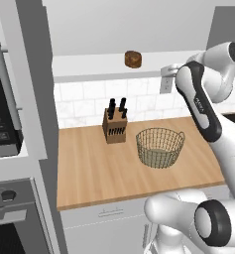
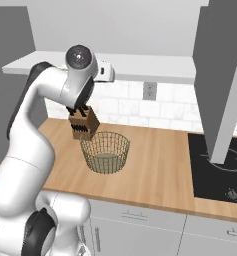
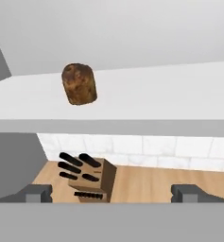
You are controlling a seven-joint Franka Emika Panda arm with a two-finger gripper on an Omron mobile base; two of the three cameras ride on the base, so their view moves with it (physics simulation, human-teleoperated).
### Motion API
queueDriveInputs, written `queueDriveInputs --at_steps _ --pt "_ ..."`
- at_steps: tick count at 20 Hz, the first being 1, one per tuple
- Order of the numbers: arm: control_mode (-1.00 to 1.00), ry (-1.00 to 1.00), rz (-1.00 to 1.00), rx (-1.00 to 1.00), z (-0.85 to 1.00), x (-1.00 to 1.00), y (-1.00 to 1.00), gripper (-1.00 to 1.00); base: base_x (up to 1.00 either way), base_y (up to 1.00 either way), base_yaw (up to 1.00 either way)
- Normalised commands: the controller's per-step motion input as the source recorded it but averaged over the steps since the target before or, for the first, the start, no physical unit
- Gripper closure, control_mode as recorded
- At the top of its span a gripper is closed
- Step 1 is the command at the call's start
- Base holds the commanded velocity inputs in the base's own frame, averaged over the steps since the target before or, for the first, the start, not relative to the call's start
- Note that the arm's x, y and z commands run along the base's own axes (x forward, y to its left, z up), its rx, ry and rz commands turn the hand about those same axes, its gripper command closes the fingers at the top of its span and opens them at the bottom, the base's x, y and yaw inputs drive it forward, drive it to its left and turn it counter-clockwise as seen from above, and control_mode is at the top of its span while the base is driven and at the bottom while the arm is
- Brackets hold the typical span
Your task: Open the cabinet, pick up the bread from the cabinet and place it in the basket. Then move the basket to the dining counter.
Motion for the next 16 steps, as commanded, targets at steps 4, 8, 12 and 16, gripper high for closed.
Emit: queueDriveInputs --at_steps 4,8,12,16 --pt "-1.0 -0.03 0.02 -0.02 0.11 0.07 0.36 -1.0 0.0 0.0 0.0" --pt "-1.0 0.0 0.02 0.0 0.24 0.08 0.21 -1.0 0.0 0.0 0.0" --pt "-1.0 0.08 0.0 0.0 0.37 0.14 0.14 -1.0 0.0 0.0 0.0" --pt "-1.0 0.04 0.04 0.0 0.3 0.08 0.02 -1.0 0.0 0.0 0.0"
